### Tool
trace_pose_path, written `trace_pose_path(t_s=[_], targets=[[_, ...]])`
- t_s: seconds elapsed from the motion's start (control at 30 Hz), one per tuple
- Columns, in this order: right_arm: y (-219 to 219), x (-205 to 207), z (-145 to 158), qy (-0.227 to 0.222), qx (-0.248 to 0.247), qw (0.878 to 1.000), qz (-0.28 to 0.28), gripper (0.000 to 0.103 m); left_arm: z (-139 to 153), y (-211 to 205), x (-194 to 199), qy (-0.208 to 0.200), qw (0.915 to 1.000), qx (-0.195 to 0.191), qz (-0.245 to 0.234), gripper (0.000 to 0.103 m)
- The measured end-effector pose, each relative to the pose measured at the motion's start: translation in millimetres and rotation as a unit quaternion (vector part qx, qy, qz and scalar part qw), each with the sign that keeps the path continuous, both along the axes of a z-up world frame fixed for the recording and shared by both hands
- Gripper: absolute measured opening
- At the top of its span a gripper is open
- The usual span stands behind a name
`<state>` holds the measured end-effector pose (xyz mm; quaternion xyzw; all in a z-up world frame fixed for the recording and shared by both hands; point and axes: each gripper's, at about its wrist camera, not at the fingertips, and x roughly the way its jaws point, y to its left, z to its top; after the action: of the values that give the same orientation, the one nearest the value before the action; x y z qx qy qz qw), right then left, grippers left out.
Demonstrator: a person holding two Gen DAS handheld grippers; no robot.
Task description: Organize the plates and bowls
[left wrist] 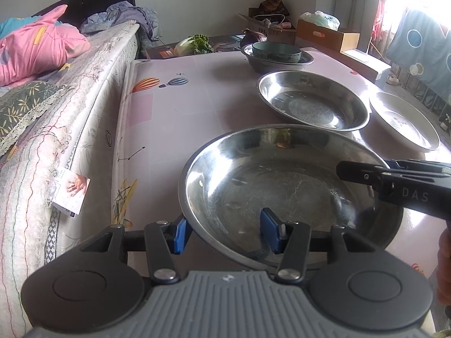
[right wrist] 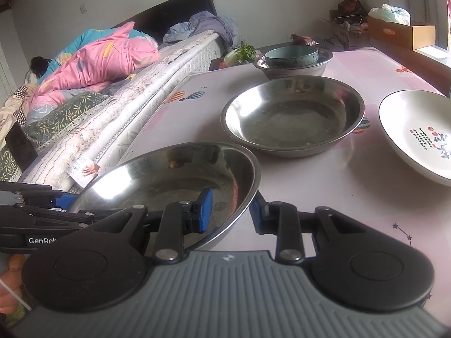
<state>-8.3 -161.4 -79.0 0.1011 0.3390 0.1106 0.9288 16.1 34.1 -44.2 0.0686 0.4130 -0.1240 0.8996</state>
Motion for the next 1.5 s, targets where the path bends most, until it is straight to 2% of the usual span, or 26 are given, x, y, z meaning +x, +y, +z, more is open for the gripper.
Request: trace_pose_path(t_s=[1.03, 1.27, 1.5], targets=[[-13, -15, 12, -0.041, 0.021, 0.999, 0.003, 0.029, 16, -4, -6, -0.027, 0.9996, -0.006, -0.003, 0.051], [-28, -15, 24, -0.059, 0.029, 0.998, -0.011, 0.029, 32, -26, 8, -0.047, 0.9986, 0.003, -0.023, 0.051], [-69, -4, 37, -0.062, 0.029, 0.996, -0.052, 0.029, 42, -69, 37, -0.05, 0.9969, -0.01, -0.06, 0.051]])
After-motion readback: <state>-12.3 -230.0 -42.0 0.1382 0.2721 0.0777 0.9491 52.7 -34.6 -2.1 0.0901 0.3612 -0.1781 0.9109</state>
